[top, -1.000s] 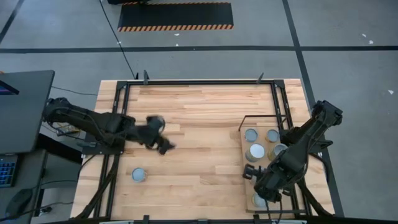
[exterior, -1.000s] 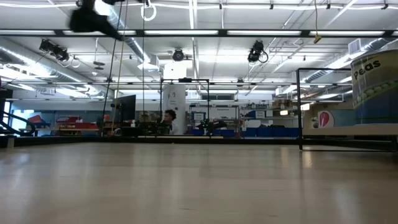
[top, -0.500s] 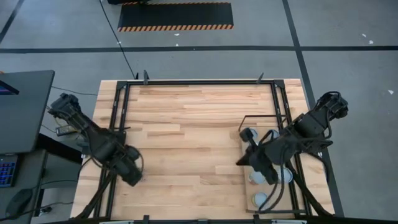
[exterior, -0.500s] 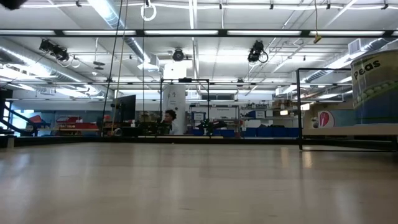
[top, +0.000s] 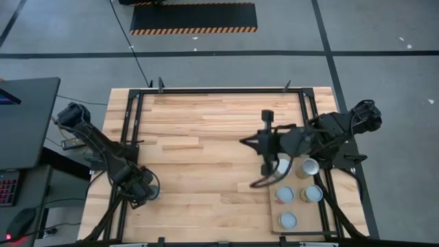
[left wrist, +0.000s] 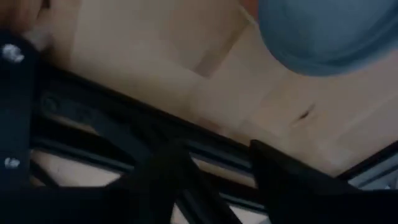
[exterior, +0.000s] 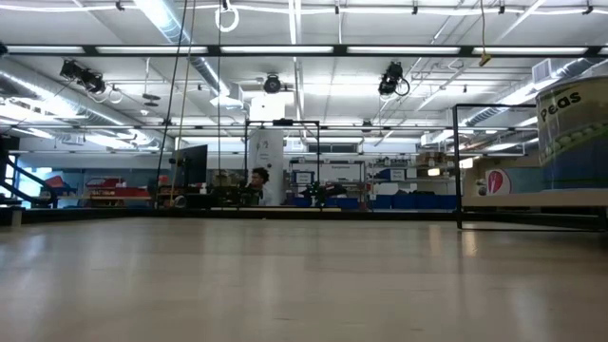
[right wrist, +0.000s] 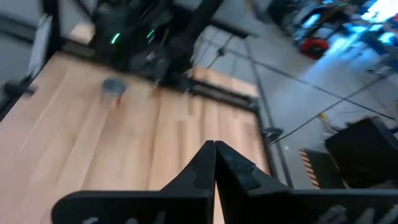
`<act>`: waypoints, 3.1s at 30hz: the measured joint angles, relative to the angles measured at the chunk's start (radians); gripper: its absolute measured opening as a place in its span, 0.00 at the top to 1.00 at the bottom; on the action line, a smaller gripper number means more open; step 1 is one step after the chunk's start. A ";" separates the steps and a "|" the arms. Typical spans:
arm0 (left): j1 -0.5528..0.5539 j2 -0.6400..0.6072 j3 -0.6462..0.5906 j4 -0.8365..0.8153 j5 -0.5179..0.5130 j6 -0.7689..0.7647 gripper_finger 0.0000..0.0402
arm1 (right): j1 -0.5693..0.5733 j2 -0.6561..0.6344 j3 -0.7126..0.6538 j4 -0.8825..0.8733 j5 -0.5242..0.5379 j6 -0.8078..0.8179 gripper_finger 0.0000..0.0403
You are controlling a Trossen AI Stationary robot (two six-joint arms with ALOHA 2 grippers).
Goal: Pick and place cans onto a shelf
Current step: Put the canned tomatoes on the shelf
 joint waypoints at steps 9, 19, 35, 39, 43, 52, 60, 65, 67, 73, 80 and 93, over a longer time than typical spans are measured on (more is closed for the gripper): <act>0.138 0.019 -0.061 0.272 -0.062 0.200 0.96 | -0.086 0.000 0.000 0.138 0.012 0.057 0.96; 0.386 0.278 -0.026 0.553 -0.155 0.568 0.99 | -0.096 0.000 0.000 0.136 -0.027 0.080 0.96; 0.711 0.620 0.484 0.622 -0.373 1.053 0.99 | -0.065 0.000 0.000 -0.084 -0.246 0.312 0.96; 0.726 0.633 0.566 0.566 -0.371 1.076 0.99 | -0.051 0.004 0.000 -0.213 -0.301 0.340 0.96; 0.727 0.571 0.594 0.445 -0.363 1.073 0.99 | -0.044 0.022 -0.003 -0.259 -0.323 0.315 0.96; 0.699 0.284 0.590 0.151 -0.485 1.011 0.98 | -0.064 0.125 -0.005 -0.214 -0.422 0.123 0.74; 0.639 0.102 0.590 0.067 -0.617 0.909 0.97 | -0.146 0.244 0.007 -0.075 -0.538 0.072 0.37; 0.616 0.062 0.590 0.044 -0.665 0.910 0.97 | -0.195 0.327 0.028 -0.072 -0.602 0.051 0.15; 0.618 0.059 0.591 0.032 -0.668 0.910 0.97 | -0.211 0.361 0.028 -0.078 -0.635 0.009 0.08; 0.616 0.056 0.590 -0.112 -0.664 0.814 0.97 | -0.266 0.465 0.028 -0.097 -0.759 -0.202 0.03; 0.616 0.026 0.590 -0.390 -0.649 0.599 0.97 | -0.304 0.588 0.028 -0.092 -0.791 -0.563 0.03; 0.616 -0.018 0.590 -0.487 -0.709 0.451 0.97 | -0.365 0.709 0.022 -0.112 -0.907 -0.813 0.07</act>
